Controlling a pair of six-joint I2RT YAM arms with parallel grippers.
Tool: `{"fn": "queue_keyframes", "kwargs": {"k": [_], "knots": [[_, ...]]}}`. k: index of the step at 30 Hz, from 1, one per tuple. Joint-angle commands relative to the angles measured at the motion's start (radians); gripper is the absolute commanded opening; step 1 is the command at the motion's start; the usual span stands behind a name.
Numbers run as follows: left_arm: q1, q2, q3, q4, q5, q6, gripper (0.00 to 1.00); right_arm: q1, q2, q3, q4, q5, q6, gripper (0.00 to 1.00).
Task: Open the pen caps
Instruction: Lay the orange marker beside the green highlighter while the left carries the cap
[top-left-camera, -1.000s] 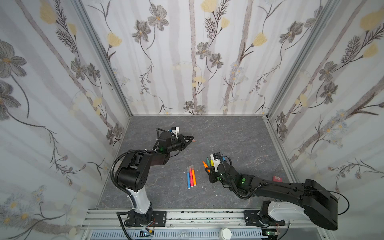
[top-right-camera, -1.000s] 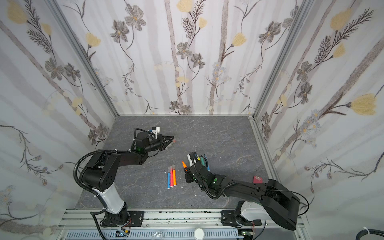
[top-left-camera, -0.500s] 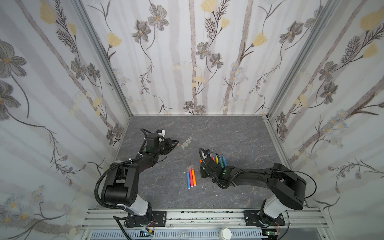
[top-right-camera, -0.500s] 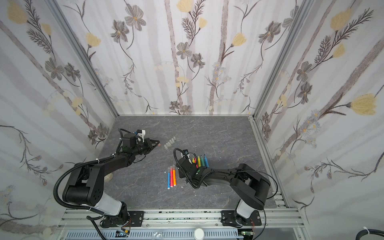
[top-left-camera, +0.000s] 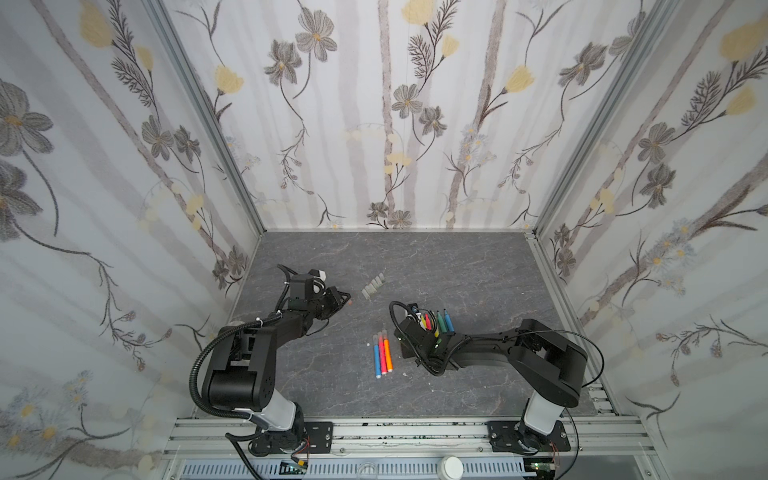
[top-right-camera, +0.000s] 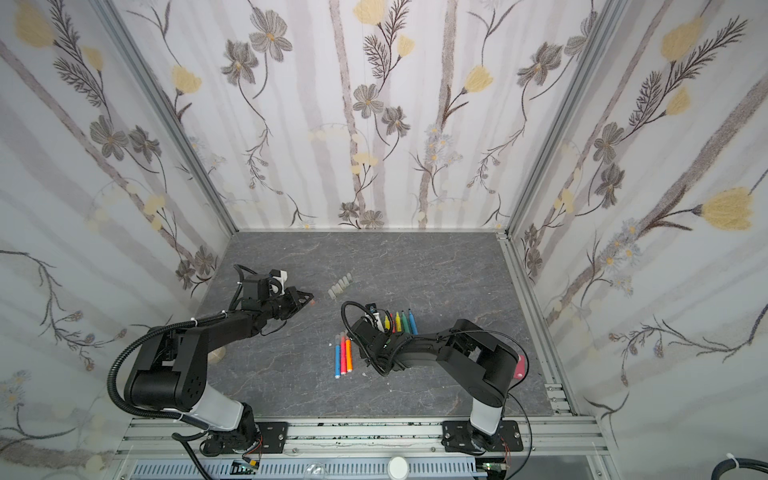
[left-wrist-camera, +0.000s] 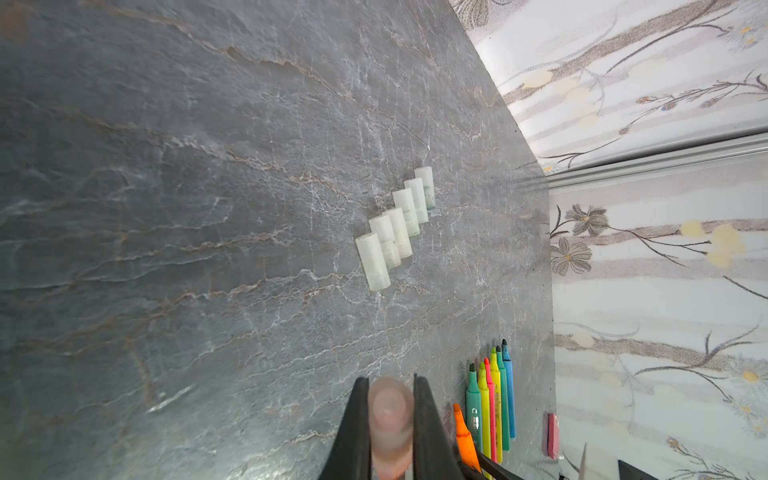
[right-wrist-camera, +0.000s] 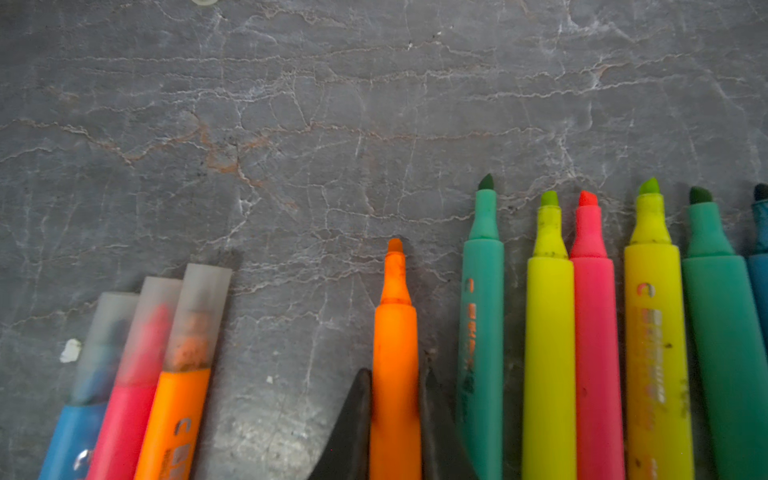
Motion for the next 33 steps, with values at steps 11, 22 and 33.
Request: {"fn": "queue_keyframes", "kwargs": {"k": [11, 22, 33], "knots": [[0.002, 0.003, -0.013, 0.038, 0.012, 0.011, 0.0, -0.001, 0.06, 0.066, -0.071, 0.062, 0.016, 0.25], [0.0, 0.018, -0.018, 0.059, 0.017, -0.002, 0.0, -0.013, 0.053, 0.113, -0.137, 0.148, -0.01, 0.23], [-0.025, 0.073, -0.012, 0.085, 0.017, -0.007, 0.0, -0.03, -0.063, 0.09, -0.1, 0.15, -0.068, 0.28]]}}
